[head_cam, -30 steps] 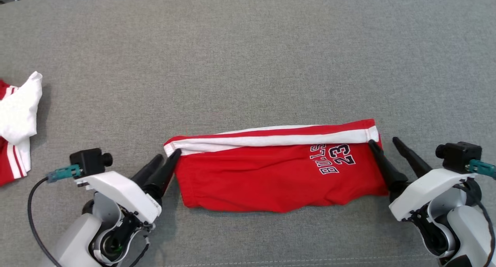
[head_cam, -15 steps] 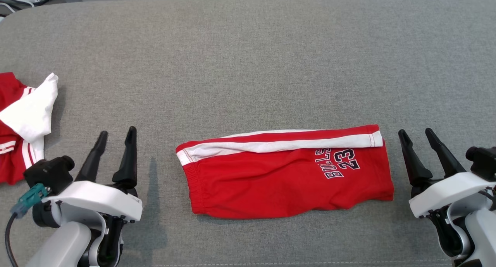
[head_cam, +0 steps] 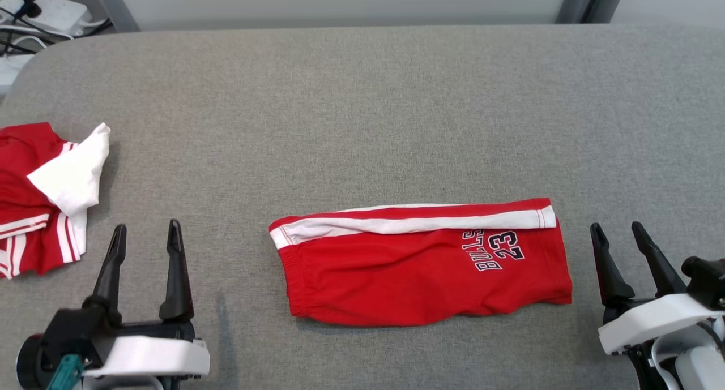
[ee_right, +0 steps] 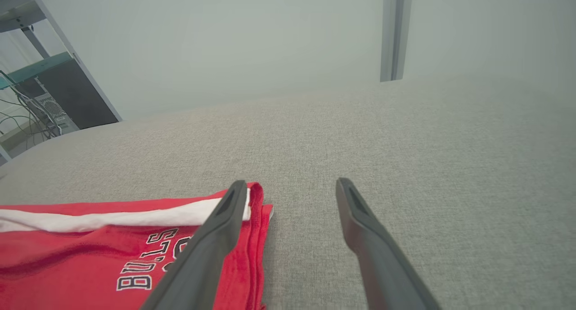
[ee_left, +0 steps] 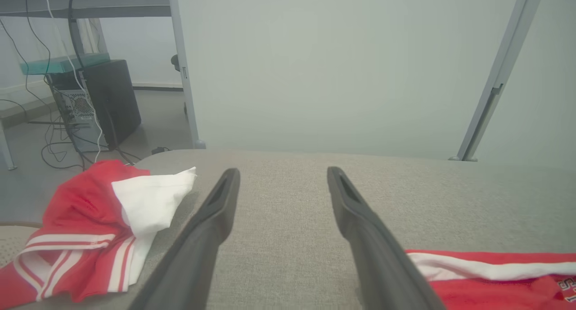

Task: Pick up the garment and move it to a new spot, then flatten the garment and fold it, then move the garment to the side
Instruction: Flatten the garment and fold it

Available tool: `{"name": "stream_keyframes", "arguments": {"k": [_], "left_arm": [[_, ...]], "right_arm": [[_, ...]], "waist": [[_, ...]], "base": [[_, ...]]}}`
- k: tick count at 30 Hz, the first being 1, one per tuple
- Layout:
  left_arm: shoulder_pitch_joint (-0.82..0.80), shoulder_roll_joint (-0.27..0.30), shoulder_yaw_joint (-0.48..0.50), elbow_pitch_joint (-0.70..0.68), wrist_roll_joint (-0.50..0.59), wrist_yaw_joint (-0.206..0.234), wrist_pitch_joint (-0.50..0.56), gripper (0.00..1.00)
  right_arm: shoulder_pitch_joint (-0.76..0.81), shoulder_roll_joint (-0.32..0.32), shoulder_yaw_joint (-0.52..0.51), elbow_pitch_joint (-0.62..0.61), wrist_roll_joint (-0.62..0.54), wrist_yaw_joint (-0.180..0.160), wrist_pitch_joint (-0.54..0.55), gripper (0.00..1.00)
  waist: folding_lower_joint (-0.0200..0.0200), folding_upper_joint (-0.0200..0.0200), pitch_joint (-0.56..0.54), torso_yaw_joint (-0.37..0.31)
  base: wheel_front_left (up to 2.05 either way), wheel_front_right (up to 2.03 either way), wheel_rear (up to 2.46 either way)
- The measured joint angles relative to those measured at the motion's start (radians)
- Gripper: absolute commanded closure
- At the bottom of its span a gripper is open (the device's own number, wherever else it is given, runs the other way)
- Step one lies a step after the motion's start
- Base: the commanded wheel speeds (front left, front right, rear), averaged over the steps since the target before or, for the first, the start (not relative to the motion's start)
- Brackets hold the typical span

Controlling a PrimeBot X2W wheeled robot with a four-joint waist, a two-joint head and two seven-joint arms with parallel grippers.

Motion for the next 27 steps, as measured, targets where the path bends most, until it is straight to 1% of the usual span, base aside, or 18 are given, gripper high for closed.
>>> {"name": "stream_keyframes", "arguments": {"k": [4,7,15,22,23,27], "left_arm": [[0.06,-0.031,0.042,-0.022,0.073,-0.041,0.0,0.0],[0.091,-0.055,0.058,-0.02,0.1,-0.072,0.0,0.0],[0.106,-0.107,0.07,0.017,0.136,-0.158,0.0,0.0],[0.074,-0.144,0.066,0.057,0.162,-0.201,0.0,0.0],[0.063,-0.157,0.064,0.065,0.163,-0.21,0.0,0.0],[0.06,-0.173,0.063,0.08,0.173,-0.226,0.0,0.0]], "right_arm": [[0.031,0.011,-0.01,-0.006,-0.028,0.0,-0.007,0.0],[0.053,0.013,-0.03,-0.007,-0.052,0.0,-0.008,0.0],[0.086,0.018,-0.068,0.01,-0.068,0.0,-0.009,0.0],[0.086,0.019,-0.08,0.029,-0.068,0.0,-0.004,0.0],[0.086,0.019,-0.084,0.046,-0.068,0.0,0.007,0.0],[0.082,0.017,-0.08,0.088,-0.065,0.0,0.049,0.0]], "waist": [[0.0,0.0,-0.027,0.008],[0.0,0.0,-0.045,0.019],[0.0,0.0,-0.071,0.068],[0.0,0.0,-0.075,0.108],[0.0,0.0,-0.074,0.119],[0.0,0.0,-0.068,0.143]], "base": [[0.0,0.0,0.0],[0.0,0.0,0.0],[0.0,0.0,0.0],[0.0,0.0,0.0],[0.0,0.0,0.0],[0.0,0.0,0.0]]}}
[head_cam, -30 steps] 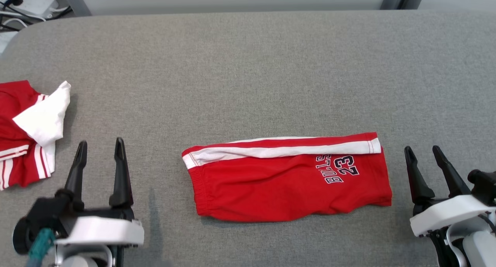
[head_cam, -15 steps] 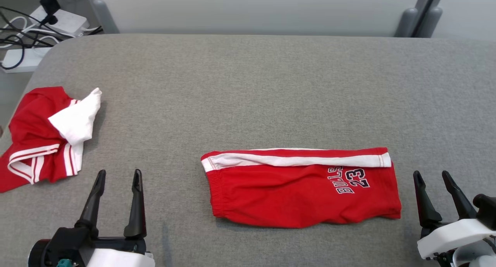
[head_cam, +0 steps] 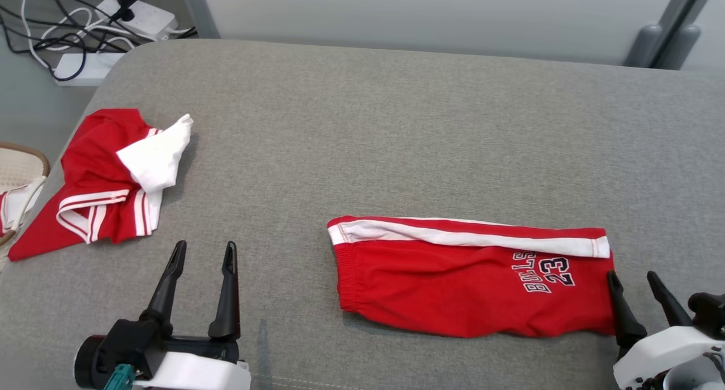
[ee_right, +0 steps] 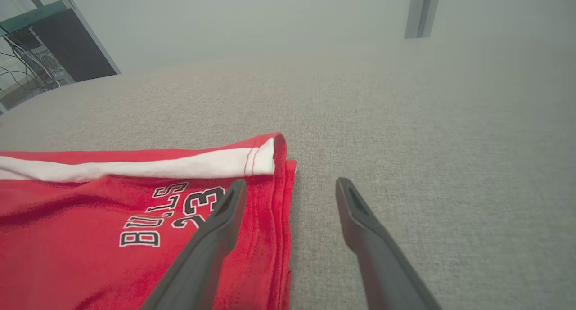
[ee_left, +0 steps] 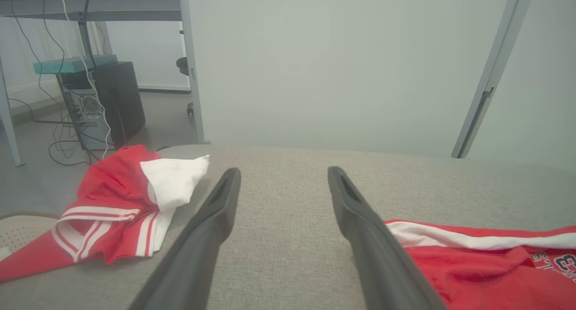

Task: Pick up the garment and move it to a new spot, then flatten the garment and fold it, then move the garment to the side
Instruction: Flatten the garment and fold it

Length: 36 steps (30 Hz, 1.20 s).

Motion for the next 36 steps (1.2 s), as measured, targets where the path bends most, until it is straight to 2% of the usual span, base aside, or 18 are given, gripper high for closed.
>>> {"name": "stream_keyframes", "arguments": {"k": [11,12,13,14,20,28,36], "left_arm": [[-0.023,-0.055,0.016,0.035,0.021,-0.045,0.0,0.0],[-0.024,-0.06,0.02,0.038,0.024,-0.052,0.0,0.0],[-0.026,-0.064,0.023,0.04,0.025,-0.053,0.0,0.0],[-0.029,-0.07,0.028,0.041,0.025,-0.058,0.0,0.0],[-0.035,-0.085,0.056,0.049,0.048,-0.078,0.0,0.0],[-0.036,-0.106,0.082,0.056,0.07,-0.105,0.0,0.0],[-0.045,-0.115,0.094,0.061,0.084,-0.125,0.0,0.0]], "right_arm": [[-0.055,-0.002,0.049,0.111,0.065,0.0,0.071,0.0],[-0.06,-0.002,0.054,0.114,0.075,0.0,0.075,0.45],[-0.066,-0.004,0.057,0.116,0.084,0.0,0.076,0.65],[-0.071,-0.005,0.06,0.118,0.095,0.0,0.077,1.0],[-0.083,-0.015,0.059,0.135,0.143,0.002,0.078,1.0],[-0.07,-0.079,-0.026,0.16,0.163,0.002,0.051,1.0],[-0.071,-0.082,-0.001,0.106,0.176,0.001,0.059,1.0]], "waist": [[0.0,0.0,0.028,0.059],[0.0001,0.0,0.031,0.061],[0.0,0.0,0.033,0.063],[0.0,0.0,0.035,0.064],[0.0001,0.0,0.041,0.053],[0.0001,0.0,0.051,0.017],[0.0001,0.0,0.066,-0.023]], "base": [[0.0,0.0,0.0],[0.0,0.0,0.0],[0.0,0.0,0.0],[0.0,0.0,0.0],[0.0,0.0,0.0],[0.0,0.0,0.0],[0.0,0.0,0.0]]}}
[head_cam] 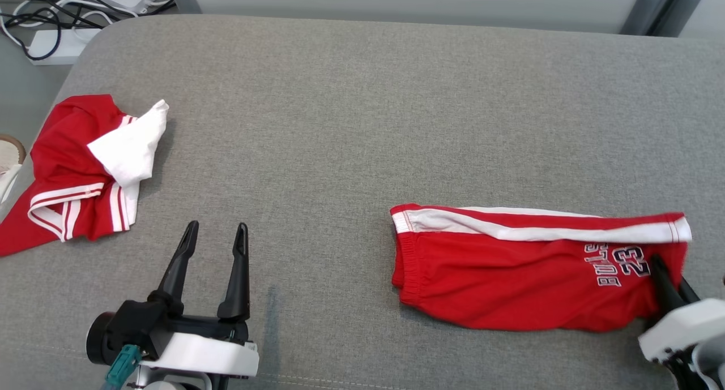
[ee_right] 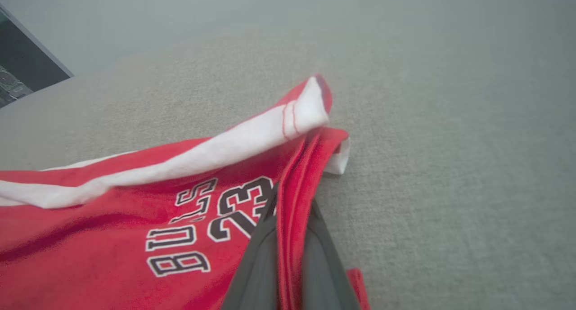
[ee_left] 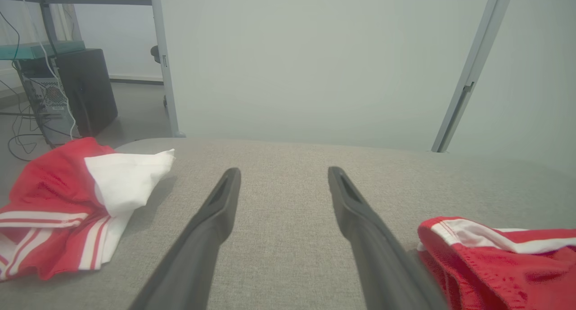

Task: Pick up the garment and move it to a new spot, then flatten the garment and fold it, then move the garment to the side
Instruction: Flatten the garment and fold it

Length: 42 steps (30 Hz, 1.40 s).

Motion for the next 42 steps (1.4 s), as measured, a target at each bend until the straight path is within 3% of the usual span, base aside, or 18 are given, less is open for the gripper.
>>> {"name": "stream_keyframes", "arguments": {"k": [10,14,19,28,29,31,37,42], "left_arm": [[-0.016,-0.017,0.015,0.01,0.019,-0.016,0.0,0.0],[-0.024,-0.023,0.015,0.021,0.028,-0.024,0.0,0.0],[-0.033,-0.029,0.015,0.028,0.029,-0.041,0.0,0.0],[-0.033,-0.044,0.014,0.035,0.039,-0.051,0.0,0.0],[-0.033,-0.045,0.014,0.036,0.04,-0.053,0.0,0.0],[-0.033,-0.046,0.015,0.036,0.045,-0.058,0.0,0.0],[-0.033,-0.047,0.02,0.036,0.049,-0.059,0.0,0.0],[-0.033,-0.049,0.035,0.038,0.049,-0.066,0.0,0.0]], "right_arm": [[-0.018,0.062,0.184,-0.428,0.065,-0.001,0.111,1.0],[-0.027,0.089,0.258,-0.509,0.071,-0.001,0.17,1.0],[-0.062,0.127,0.325,-0.494,0.066,-0.001,0.198,1.0],[-0.124,0.178,0.402,-0.307,0.019,-0.001,0.195,1.0],[-0.128,0.181,0.409,-0.289,0.016,-0.001,0.191,0.75],[-0.137,0.186,0.425,-0.262,0.017,-0.001,0.188,0.0],[-0.152,0.199,0.487,-0.26,0.059,-0.001,0.148,0.0],[-0.163,0.165,0.5,-0.335,0.092,-0.001,0.071,0.0]], "waist": [[0.0,0.0,0.011,-0.012],[0.0,0.0,0.01,0.001],[0.0,0.0,0.004,0.029],[0.0,0.0,0.002,0.07],[0.0,0.0,0.003,0.072],[0.0,0.0,0.006,0.074],[0.0,0.0,0.013,0.068],[0.0,0.0,0.014,0.047]], "base": [[0.0,0.0,0.0],[0.0,0.0,0.0],[0.0,0.0,0.0],[0.0,0.0,0.0],[0.0,0.0,0.0],[0.0,0.0,0.0],[0.0,0.0,0.0],[0.0,0.0,0.0]]}}
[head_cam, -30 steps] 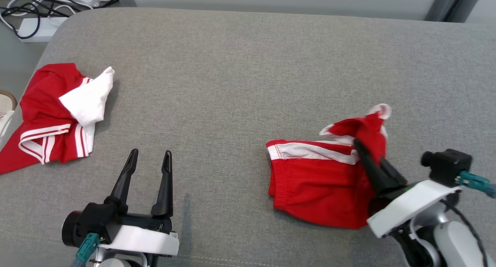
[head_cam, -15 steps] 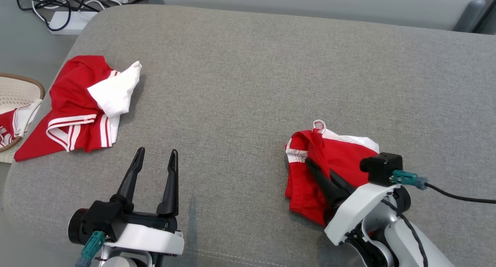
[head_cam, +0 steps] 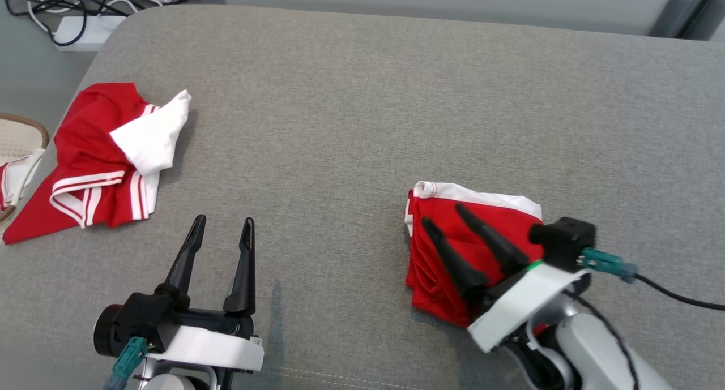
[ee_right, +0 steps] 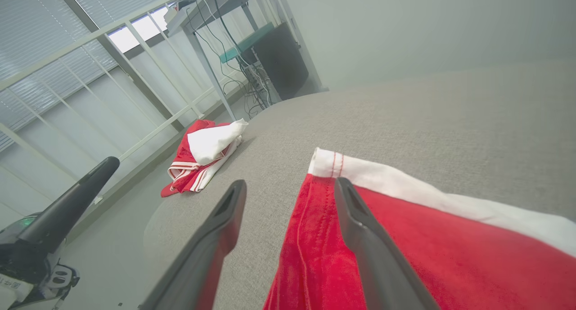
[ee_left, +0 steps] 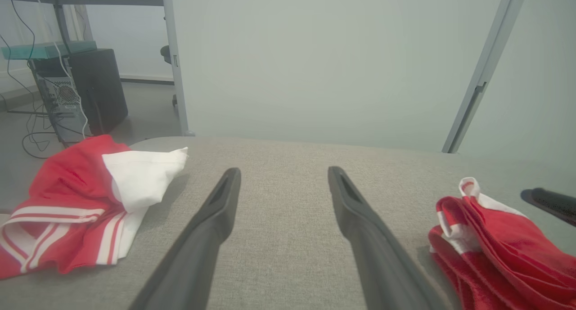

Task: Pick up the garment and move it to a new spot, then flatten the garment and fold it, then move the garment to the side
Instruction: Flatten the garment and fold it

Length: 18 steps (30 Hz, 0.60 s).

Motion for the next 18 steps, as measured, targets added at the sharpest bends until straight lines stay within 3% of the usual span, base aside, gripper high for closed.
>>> {"name": "stream_keyframes", "arguments": {"k": [5,9,14,18], "left_arm": [[0.0,0.0,0.013,0.008,0.007,-0.003,0.0,0.0],[-0.001,0.0,0.019,0.013,0.009,-0.01,0.0,0.0],[-0.011,0.001,0.032,0.017,0.014,-0.011,0.0,0.0],[-0.011,0.001,0.041,0.018,0.014,-0.011,0.0,0.0]], "right_arm": [[0.008,-0.069,-0.075,-0.041,-0.034,0.0,-0.096,0.0],[0.06,-0.113,-0.199,-0.041,-0.143,0.0,-0.164,0.0],[0.143,-0.112,-0.333,-0.035,-0.222,0.0,-0.188,0.0],[0.194,-0.092,-0.38,-0.016,-0.256,0.0,-0.193,0.0]], "waist": [[0.0,0.0,-0.005,-0.032],[0.0,0.0,-0.008,-0.066],[0.0,0.0,-0.011,-0.092],[0.0,0.0,-0.013,-0.11]], "base": [[0.0,0.0,0.0],[0.0,0.0,0.0],[0.0,0.0,0.0],[0.0,0.0,0.0]]}}
